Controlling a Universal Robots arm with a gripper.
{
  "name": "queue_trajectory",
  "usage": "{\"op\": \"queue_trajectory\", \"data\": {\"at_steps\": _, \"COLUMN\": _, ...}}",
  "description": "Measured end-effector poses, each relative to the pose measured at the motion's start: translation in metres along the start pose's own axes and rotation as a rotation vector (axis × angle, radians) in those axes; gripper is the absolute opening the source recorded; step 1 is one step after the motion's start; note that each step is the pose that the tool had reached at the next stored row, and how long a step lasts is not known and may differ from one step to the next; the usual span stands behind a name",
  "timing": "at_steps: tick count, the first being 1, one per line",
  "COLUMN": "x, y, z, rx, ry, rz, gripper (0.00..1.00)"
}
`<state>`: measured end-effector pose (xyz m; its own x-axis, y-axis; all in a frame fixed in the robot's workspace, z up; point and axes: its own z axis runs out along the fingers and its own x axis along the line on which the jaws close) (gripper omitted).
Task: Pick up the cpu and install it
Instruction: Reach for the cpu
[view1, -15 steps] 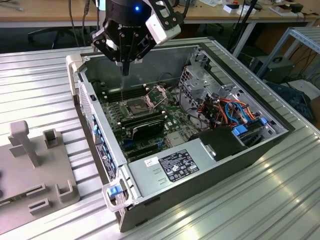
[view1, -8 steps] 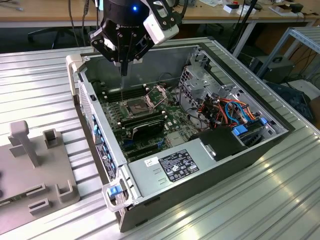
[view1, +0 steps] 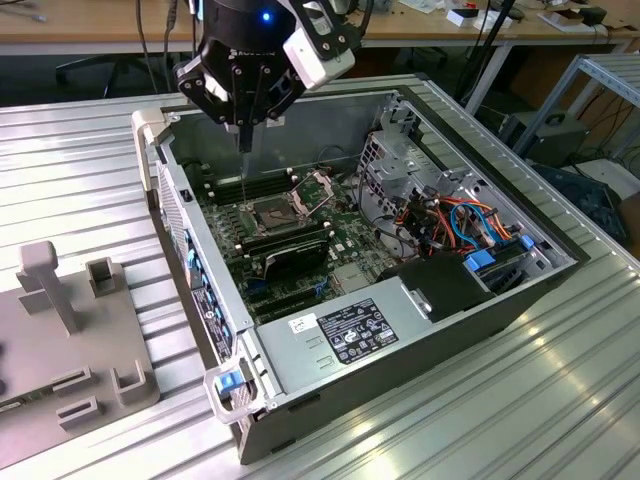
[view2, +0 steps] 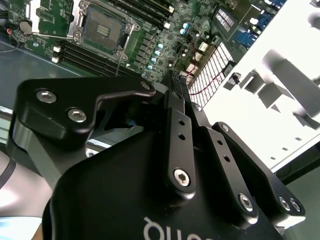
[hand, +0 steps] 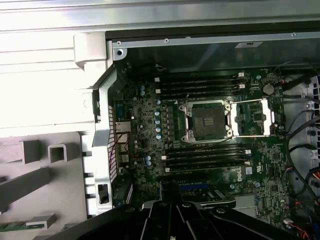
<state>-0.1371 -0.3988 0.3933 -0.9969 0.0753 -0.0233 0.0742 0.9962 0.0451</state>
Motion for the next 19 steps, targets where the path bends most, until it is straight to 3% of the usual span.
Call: {"op": "queue_trajectory", "data": {"at_steps": 19, "x": 0.0054, "y": -0.0004, "z": -0.0002, "rx": 0.0001, "ry": 0.0001, "rz": 0.0, "gripper": 0.11}}
